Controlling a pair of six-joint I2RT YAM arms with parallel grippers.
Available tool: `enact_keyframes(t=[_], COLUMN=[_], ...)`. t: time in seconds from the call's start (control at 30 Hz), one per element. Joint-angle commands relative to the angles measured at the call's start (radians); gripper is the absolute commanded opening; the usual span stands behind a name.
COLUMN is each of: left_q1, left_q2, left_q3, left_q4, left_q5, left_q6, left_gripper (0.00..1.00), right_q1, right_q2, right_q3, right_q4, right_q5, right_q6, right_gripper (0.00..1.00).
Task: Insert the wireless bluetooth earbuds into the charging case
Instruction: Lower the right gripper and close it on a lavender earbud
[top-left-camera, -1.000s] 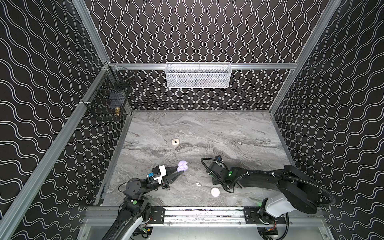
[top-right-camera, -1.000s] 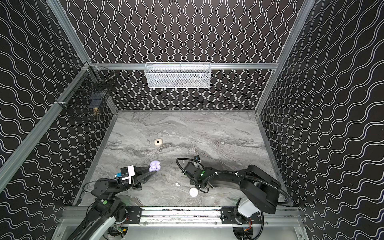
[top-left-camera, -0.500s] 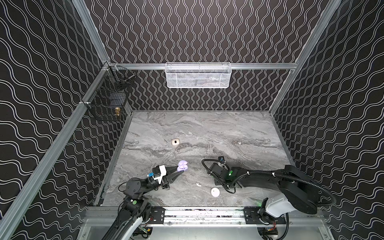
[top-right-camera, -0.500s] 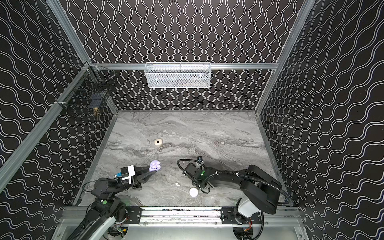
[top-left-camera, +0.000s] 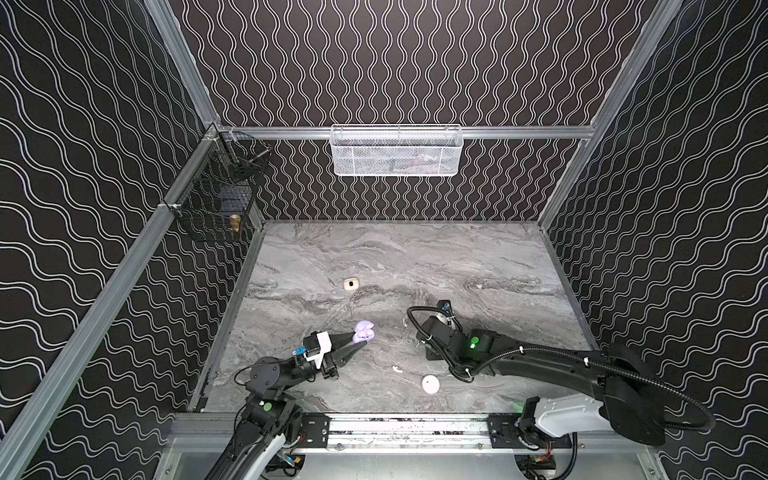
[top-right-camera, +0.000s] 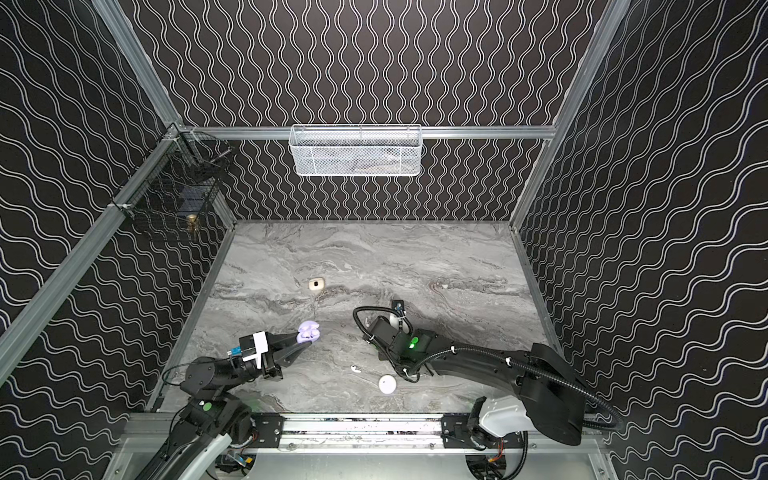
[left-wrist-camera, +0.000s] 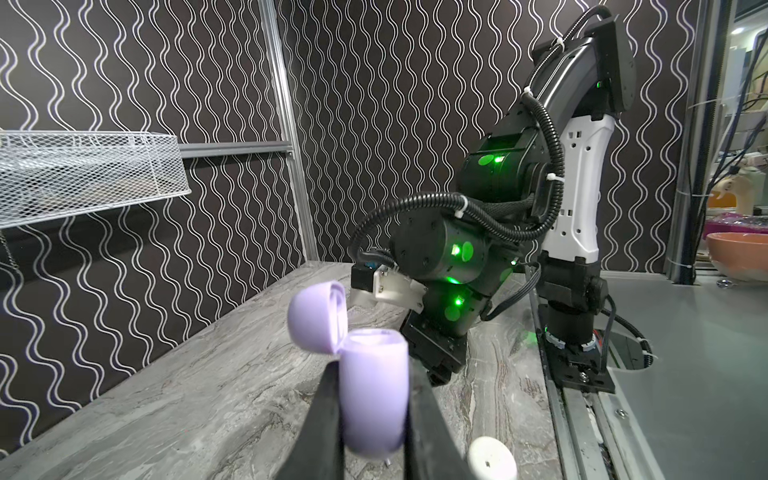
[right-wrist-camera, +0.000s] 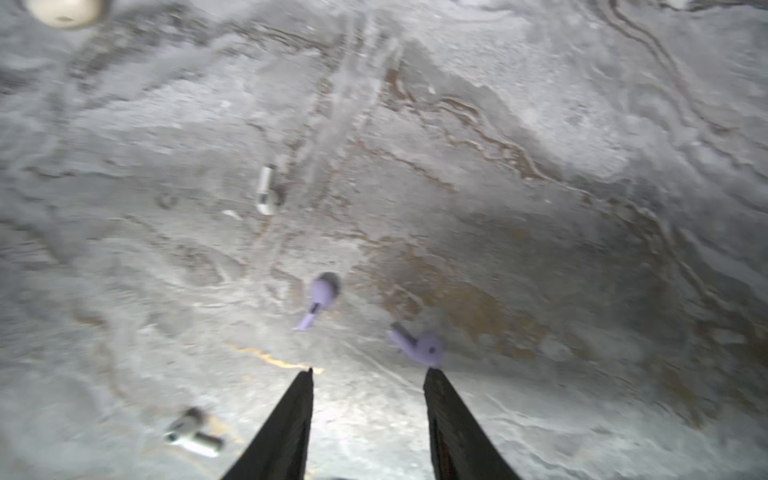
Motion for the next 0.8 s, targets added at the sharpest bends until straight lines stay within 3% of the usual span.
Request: enact_keyframes(t=[0.0,0.17,0.77], left_q1=[-0.001,-0.001,0.000], left_q2=[-0.017,-0.035,-0.098], left_q3=[0.011,0.009,0.028], left_q4=[-0.039,-0.055,-0.192], left_q5=[-0.033,-0.055,-0.157], left_q6=[0.018,0.026,0.055], left_gripper=[0.00,0.00,0.00], right_q1=[0.002,-0.005,-0.066], right_q2=[0.025,0.126,0.342], right_q3=[0.015,0.062,0.112], right_q4=[0.091,0.084,0.147], right_q5=[-0.037,-0.036,-0.149], right_q6=[0.005,0.032,0.008], right_gripper=[0.48,0.55,0.50])
